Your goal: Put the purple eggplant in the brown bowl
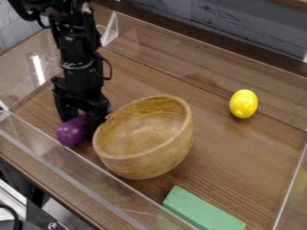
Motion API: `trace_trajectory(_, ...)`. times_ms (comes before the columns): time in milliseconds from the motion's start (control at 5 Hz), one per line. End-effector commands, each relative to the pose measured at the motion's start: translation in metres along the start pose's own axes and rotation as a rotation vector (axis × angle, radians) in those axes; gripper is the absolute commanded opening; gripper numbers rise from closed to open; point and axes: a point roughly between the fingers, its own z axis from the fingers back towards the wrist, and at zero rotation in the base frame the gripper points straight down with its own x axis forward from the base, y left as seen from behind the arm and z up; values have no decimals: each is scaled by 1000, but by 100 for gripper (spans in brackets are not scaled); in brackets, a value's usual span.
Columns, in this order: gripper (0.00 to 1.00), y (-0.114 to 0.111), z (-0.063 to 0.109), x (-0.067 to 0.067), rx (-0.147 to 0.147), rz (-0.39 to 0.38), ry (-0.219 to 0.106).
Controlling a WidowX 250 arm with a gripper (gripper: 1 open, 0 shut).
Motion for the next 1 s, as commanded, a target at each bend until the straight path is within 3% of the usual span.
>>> trace_trajectory(0, 100, 3, 7, 8, 9, 6, -37)
trace_trajectory(400, 100, 3, 7, 11, -4, 11, -42)
trace_trajectory(600, 0, 1, 7, 11, -8, 17, -40)
trace_trajectory(800, 0, -2, 10, 10, -17, 27, -37)
